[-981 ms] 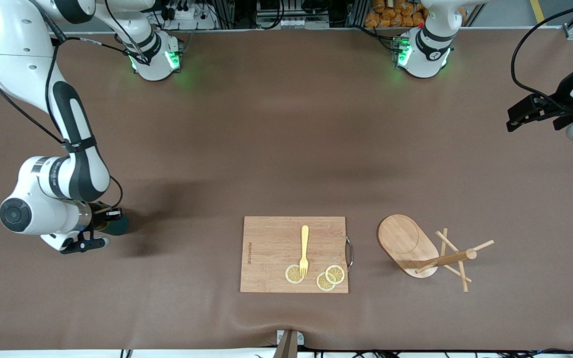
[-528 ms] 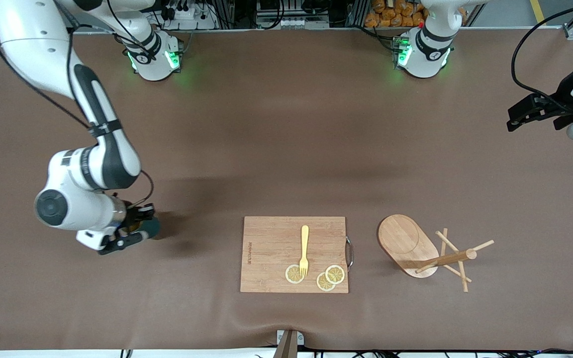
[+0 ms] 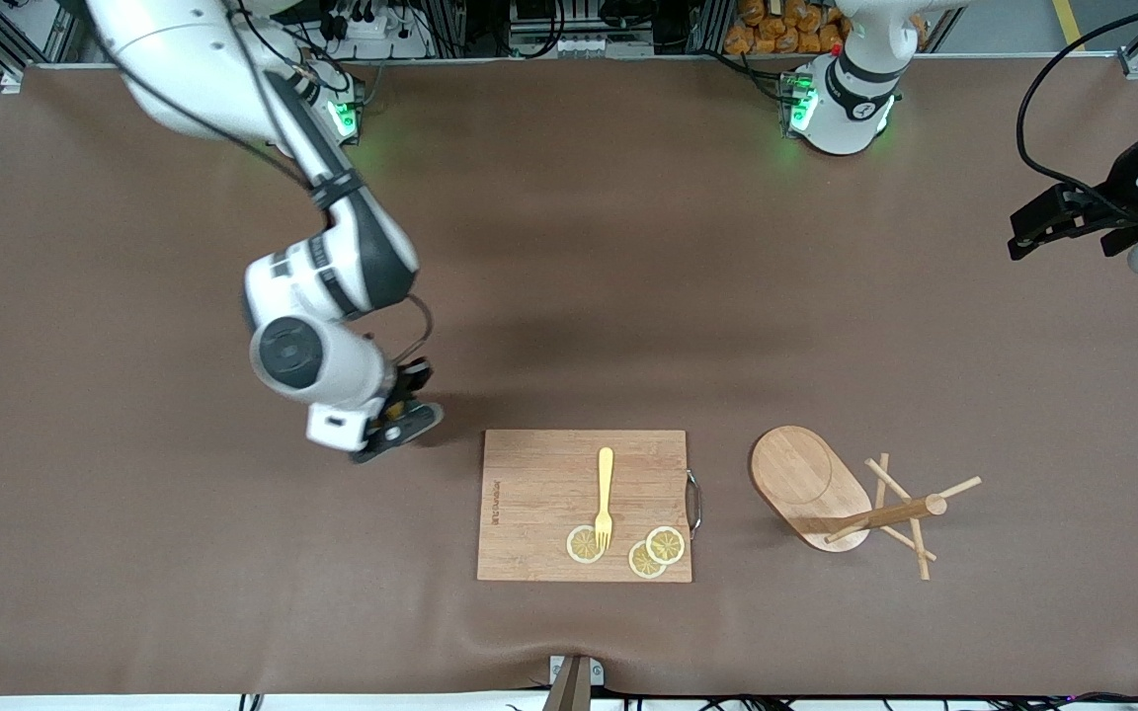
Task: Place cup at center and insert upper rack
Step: 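Lift the mug and carry it toward the table center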
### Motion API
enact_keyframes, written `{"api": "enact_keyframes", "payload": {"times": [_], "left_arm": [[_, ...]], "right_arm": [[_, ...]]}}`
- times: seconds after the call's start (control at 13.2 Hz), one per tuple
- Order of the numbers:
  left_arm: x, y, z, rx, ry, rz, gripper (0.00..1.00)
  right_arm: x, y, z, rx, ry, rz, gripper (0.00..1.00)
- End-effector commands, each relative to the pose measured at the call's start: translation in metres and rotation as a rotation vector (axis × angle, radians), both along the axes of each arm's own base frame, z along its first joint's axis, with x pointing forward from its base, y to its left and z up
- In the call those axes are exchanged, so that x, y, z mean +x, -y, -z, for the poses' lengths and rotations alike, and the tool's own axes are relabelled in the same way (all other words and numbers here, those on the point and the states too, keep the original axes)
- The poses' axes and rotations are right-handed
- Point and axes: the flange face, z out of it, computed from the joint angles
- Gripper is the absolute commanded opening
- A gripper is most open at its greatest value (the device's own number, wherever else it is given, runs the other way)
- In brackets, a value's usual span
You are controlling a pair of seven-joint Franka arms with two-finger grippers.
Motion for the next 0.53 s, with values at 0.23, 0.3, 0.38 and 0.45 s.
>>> {"api": "enact_keyframes", "payload": {"times": [0.23,0.3,0.38,0.45], "left_arm": [[-0.011,-0.007,-0.009,-0.001,-0.009,-0.02,1.0],[-0.011,-0.008,-0.009,-0.001,-0.01,-0.02,1.0],[-0.012,-0.008,-0.009,0.0,-0.015,-0.021,1.0],[-0.015,-0.008,-0.011,0.001,-0.02,-0.023,1.0]], "right_arm": [[-0.085,-0.12,-0.01,-0.034,-0.004,0.017,0.0],[-0.097,-0.134,-0.008,-0.04,-0.007,0.014,0.0],[-0.109,-0.147,-0.007,-0.044,-0.008,-0.003,0.0],[-0.122,-0.16,-0.007,-0.047,-0.01,-0.011,0.0]]}}
